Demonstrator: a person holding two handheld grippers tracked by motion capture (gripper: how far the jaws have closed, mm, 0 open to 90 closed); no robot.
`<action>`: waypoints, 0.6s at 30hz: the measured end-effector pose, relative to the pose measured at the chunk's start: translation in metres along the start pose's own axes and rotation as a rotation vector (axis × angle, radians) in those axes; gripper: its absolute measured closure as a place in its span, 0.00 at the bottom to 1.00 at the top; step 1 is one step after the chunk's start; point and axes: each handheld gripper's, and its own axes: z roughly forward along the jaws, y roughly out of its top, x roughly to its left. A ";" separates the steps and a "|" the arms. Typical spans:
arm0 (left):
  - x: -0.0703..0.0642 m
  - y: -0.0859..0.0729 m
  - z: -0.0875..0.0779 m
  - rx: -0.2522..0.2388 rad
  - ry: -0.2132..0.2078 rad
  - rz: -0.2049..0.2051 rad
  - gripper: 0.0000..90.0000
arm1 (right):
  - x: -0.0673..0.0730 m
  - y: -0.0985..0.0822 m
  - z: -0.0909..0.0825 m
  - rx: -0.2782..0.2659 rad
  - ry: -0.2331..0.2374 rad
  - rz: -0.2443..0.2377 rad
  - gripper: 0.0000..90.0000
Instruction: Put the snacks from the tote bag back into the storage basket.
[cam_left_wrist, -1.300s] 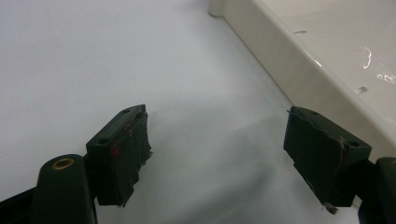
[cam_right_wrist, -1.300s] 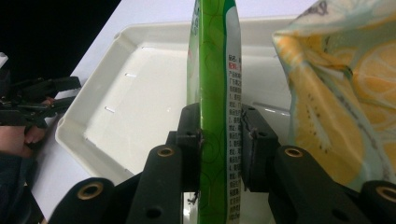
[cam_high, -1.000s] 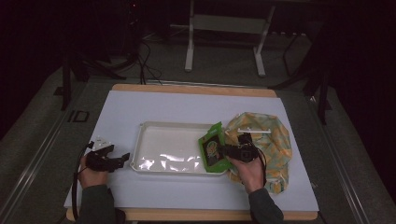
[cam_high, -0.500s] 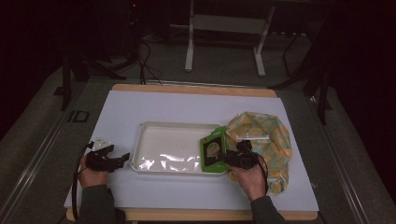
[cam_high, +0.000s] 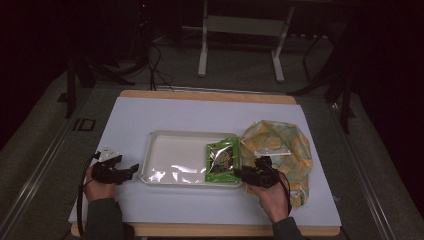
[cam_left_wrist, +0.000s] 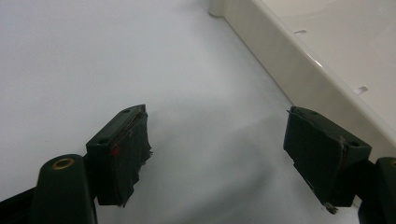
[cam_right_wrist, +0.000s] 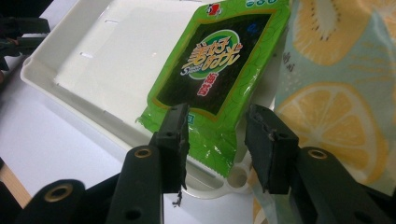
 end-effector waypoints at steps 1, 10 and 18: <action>0.000 0.000 0.000 0.001 0.000 0.000 0.25 | 0.000 0.000 0.001 0.001 -0.003 -0.002 0.66; 0.000 0.000 0.000 0.000 -0.003 0.000 0.25 | -0.001 -0.001 0.014 0.052 0.012 0.003 0.65; 0.000 0.000 0.000 0.001 -0.001 0.000 0.25 | 0.000 -0.001 0.014 0.067 0.024 -0.011 0.66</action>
